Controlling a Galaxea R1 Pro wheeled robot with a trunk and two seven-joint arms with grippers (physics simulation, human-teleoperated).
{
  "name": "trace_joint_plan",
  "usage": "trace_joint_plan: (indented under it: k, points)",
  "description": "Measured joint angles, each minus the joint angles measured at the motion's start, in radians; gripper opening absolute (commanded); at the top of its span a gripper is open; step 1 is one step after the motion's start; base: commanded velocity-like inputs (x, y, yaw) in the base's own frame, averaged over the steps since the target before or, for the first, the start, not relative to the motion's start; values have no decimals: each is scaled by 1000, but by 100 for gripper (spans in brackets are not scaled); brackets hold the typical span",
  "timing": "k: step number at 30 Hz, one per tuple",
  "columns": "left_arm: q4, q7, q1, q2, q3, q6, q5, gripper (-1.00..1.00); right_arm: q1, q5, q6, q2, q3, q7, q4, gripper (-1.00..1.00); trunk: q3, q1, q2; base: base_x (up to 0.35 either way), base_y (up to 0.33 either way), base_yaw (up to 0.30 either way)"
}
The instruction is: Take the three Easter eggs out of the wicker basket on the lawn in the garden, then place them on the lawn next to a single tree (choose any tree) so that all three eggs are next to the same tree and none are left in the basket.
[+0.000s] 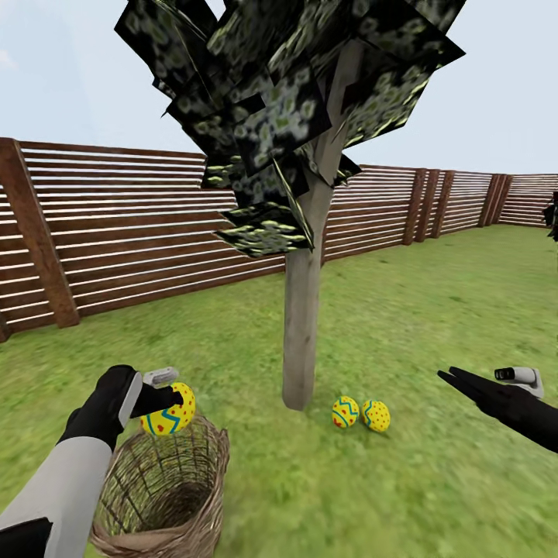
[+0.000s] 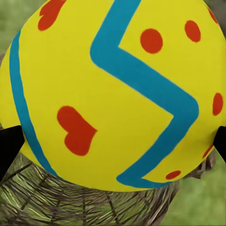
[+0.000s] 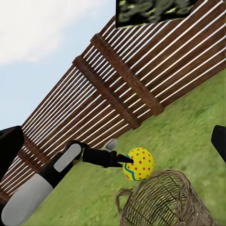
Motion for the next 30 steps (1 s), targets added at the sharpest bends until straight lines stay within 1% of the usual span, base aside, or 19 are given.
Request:
trace_joint_plan:
  k: [2,4,8,13,15,16,18,19,21,23,25,30]
  points:
    - [-9,4,0,0,-1,0,1,-100,0,0,0,0,0,0,0,100,6,-8,14,0,0,-10]
    - [-47,6,1,-3,-2,0,4,-100,0,-1,0,0,0,0,0,100,13,-15,28,0,0,-4]
    - [-121,7,4,-35,-3,0,7,-100,0,-1,0,0,0,0,0,100,25,-31,56,0,0,-1]
    - [-186,2,7,-49,-4,0,6,-100,0,-1,0,0,0,0,0,100,41,-50,91,0,0,0]
    - [-194,-2,8,-64,-7,0,6,-100,0,-1,0,0,0,0,0,100,47,-58,105,0,0,0]
    - [-196,-3,8,-70,-14,0,6,-100,0,-1,0,0,0,0,0,100,50,-61,112,0,0,0]
    - [-196,-7,8,-78,-49,0,5,-100,0,0,0,0,0,1,0,100,57,-69,126,0,0,0]
    - [-195,-10,8,-79,-56,0,4,-100,0,0,0,0,0,1,0,100,60,-73,133,0,0,0]
    - [-191,-37,8,-85,-72,0,5,-100,0,0,0,0,0,1,0,100,66,-81,147,0,0,0]
    - [-189,-72,8,-91,-78,0,4,-100,0,0,0,0,-1,2,-1,100,72,-88,161,0,0,0]
    - [-187,-95,8,-94,-81,0,2,-100,0,0,0,0,0,2,0,100,78,-96,175,0,0,0]
    - [-183,-108,8,-98,-82,0,0,-100,0,0,0,0,0,2,0,100,79,-96,175,0,0,-16]
